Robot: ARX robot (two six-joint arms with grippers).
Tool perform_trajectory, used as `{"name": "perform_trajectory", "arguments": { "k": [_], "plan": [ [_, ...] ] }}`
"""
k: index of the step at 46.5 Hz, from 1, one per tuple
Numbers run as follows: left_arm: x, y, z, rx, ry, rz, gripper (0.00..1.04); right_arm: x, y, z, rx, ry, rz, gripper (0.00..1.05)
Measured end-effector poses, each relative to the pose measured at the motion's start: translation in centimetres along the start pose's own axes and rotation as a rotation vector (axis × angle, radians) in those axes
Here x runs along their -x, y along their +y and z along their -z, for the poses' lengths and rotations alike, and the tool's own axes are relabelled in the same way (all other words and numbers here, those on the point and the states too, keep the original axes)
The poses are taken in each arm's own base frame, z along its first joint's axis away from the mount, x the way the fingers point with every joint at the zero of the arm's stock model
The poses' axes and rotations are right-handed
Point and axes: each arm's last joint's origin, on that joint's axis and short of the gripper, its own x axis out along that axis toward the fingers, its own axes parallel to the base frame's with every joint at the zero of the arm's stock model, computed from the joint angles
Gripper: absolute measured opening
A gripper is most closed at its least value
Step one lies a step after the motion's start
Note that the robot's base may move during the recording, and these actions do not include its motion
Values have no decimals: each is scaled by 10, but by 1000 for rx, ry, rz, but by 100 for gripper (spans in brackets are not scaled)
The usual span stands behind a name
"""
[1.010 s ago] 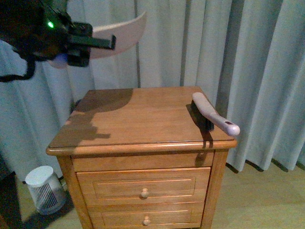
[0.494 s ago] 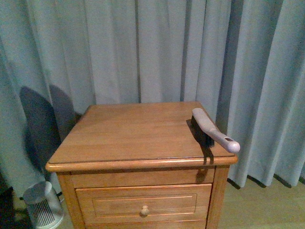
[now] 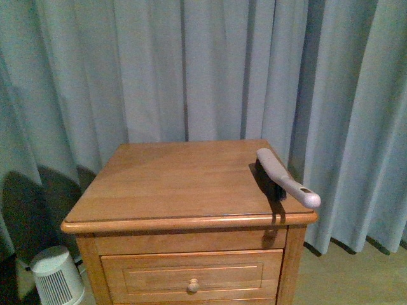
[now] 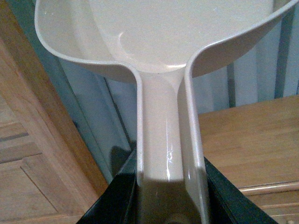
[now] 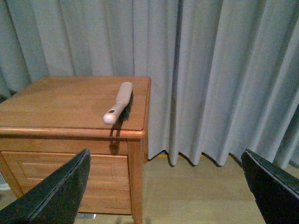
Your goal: Clean up trash
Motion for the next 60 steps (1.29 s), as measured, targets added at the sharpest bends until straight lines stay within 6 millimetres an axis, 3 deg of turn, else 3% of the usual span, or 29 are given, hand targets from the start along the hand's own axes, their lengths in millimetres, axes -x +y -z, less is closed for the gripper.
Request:
{"name": "perform_trajectory", "arguments": {
  "k": [17, 50, 55, 60],
  "plan": [
    [25, -19, 19, 15, 30, 84, 28, 0, 0, 0, 0, 0, 0, 97],
    [26, -19, 20, 72, 38, 105, 28, 0, 0, 0, 1, 2, 4, 97],
    [26, -19, 20, 72, 39, 104, 28, -5, 0, 4, 55, 187, 190, 97],
    [26, -19, 20, 73, 38, 106, 28, -23, 1, -11, 47, 250, 166, 97]
  ]
}}
